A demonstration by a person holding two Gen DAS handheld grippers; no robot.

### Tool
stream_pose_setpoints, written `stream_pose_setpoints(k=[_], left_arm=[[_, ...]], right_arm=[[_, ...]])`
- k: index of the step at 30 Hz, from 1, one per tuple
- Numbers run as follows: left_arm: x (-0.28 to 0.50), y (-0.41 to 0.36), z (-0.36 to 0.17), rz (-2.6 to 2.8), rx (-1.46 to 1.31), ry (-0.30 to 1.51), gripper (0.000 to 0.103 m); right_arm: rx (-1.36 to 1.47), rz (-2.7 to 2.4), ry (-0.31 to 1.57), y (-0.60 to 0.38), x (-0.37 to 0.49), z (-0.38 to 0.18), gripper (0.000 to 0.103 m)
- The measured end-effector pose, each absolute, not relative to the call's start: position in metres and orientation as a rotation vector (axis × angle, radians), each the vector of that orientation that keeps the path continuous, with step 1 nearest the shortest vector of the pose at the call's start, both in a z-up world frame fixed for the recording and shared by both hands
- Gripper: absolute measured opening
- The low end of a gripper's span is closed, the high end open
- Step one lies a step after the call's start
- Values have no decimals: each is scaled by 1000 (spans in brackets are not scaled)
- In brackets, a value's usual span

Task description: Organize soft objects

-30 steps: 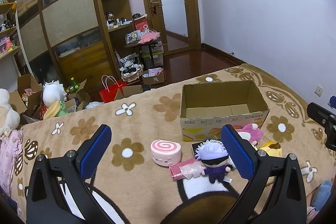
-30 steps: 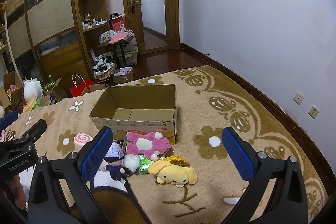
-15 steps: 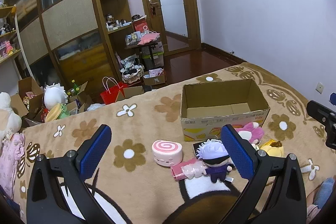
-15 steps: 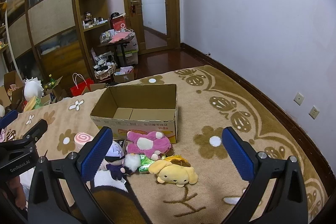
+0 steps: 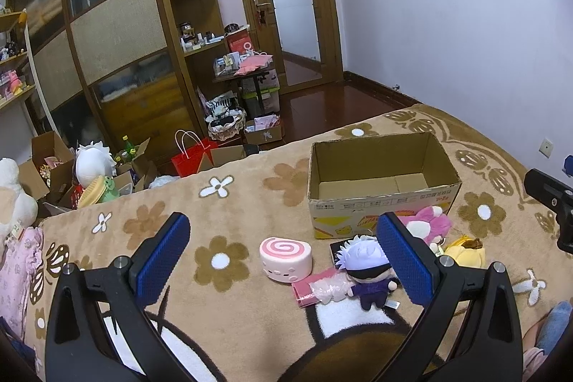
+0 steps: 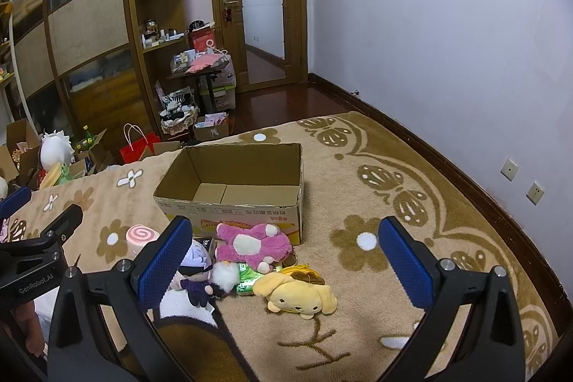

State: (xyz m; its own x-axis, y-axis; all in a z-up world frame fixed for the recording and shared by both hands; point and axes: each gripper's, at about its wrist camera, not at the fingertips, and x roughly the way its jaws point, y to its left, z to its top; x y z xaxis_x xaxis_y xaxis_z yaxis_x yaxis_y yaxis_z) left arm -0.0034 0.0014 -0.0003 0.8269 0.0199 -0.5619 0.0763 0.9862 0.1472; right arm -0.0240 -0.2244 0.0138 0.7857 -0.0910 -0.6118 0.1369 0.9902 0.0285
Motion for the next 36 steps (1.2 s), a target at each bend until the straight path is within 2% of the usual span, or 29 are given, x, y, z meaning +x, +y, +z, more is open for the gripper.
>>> stream_pose_setpoints(k=[36], left_arm=[[0,5,-1,-38,208,614,103]], right_arm=[[82,-116,659,-226,-24,8,103]])
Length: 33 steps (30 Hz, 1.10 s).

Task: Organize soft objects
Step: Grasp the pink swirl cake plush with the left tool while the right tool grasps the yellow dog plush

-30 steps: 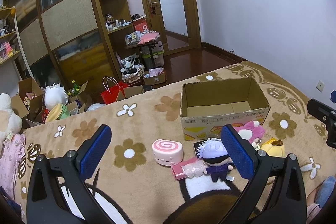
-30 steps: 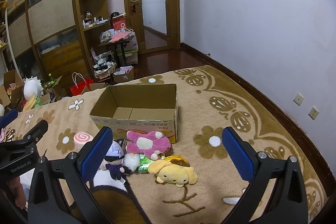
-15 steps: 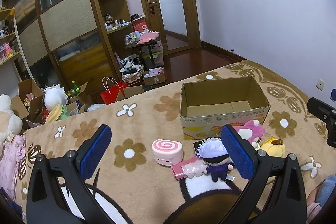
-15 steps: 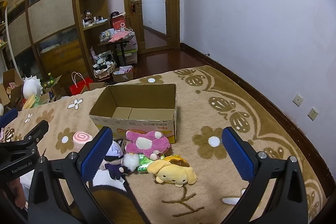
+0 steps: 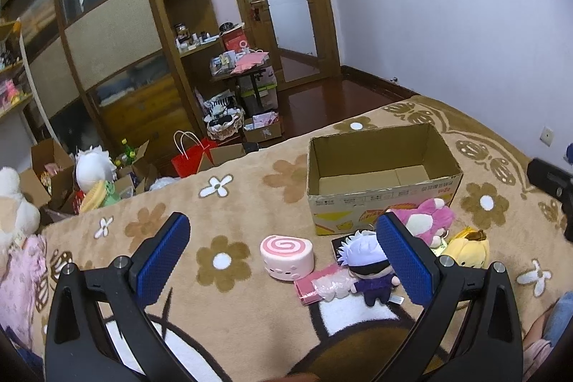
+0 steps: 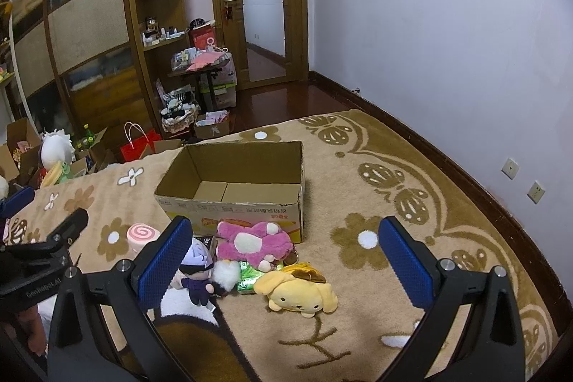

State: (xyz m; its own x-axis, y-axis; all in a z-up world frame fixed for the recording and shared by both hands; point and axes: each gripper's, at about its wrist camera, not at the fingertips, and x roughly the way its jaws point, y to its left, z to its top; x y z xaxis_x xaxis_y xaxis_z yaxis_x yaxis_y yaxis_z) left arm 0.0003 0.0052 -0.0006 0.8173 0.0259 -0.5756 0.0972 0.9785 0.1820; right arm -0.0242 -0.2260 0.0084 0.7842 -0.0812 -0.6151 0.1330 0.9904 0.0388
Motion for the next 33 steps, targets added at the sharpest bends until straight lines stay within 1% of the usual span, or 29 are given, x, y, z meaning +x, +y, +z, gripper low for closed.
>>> stream_pose_setpoints(k=[8,15,21,33], left_arm=[[24,7,4,-31,170,654,103],[57,29,-7,3,89,720,103],[83,32,-29,15,107,773,103],[117,26,-85,-17,79,843,103]], right_arm=[[101,-111,632,-230,-15,21,103],[102,-103,659,-231,2,18,103],[109,-109,715,-235,20,-4,103],[167,-117,804,-249,43,-68,103]])
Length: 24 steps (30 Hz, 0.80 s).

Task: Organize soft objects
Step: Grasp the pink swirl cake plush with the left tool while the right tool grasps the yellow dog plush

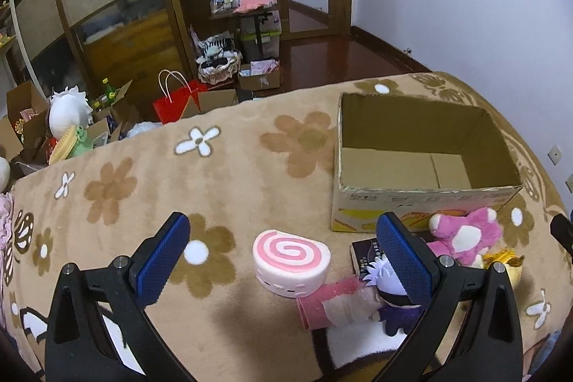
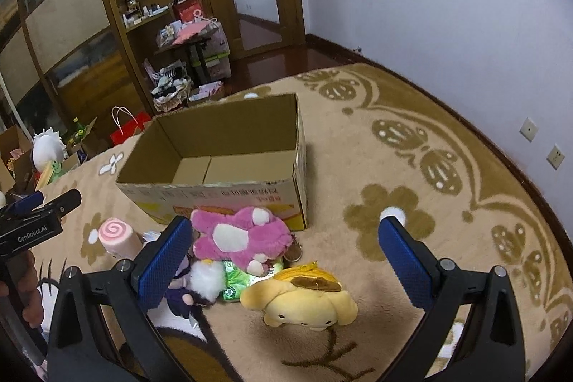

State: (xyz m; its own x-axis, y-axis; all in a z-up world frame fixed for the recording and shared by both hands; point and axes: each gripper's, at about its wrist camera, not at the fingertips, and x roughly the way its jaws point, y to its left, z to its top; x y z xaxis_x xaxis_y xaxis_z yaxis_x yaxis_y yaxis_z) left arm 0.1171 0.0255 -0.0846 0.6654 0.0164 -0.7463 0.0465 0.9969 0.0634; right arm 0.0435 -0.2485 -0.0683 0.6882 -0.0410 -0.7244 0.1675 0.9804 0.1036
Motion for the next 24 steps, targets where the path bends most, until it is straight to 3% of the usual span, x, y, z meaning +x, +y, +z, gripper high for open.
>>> stream_pose_setpoints(k=[24], left_arm=[[138,27,-169,-7,58,998,103]], right_arm=[[258,-133,984,-266,58,-159,103]])
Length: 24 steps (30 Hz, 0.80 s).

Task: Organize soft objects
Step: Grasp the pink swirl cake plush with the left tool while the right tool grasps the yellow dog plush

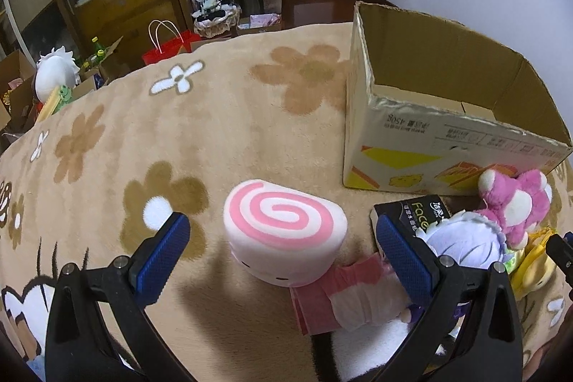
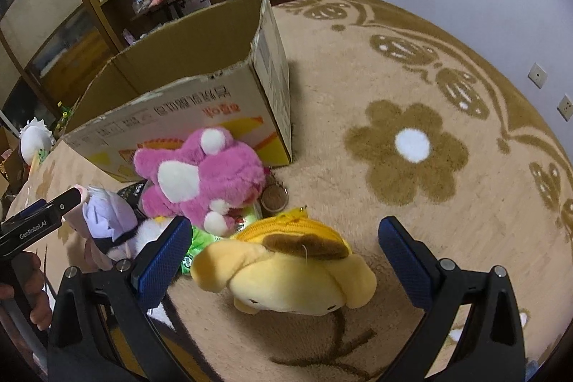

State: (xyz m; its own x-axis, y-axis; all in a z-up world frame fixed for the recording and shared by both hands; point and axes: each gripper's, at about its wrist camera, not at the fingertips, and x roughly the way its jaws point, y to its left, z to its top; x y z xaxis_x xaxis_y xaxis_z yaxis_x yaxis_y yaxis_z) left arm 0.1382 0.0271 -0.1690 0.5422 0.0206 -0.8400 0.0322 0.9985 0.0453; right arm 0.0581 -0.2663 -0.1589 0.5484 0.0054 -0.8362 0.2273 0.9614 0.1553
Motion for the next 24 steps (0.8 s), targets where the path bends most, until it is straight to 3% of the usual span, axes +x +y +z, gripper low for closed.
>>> stream_pose_setpoints(k=[22,24], left_arm=[[141,33,-189,17,49,1015,103],[142,33,-190,22,41,1017,97]], right_arm=[[281,-123,1022,-272,60,-175,103],[286,-122,1030,-273,61,-176,103]])
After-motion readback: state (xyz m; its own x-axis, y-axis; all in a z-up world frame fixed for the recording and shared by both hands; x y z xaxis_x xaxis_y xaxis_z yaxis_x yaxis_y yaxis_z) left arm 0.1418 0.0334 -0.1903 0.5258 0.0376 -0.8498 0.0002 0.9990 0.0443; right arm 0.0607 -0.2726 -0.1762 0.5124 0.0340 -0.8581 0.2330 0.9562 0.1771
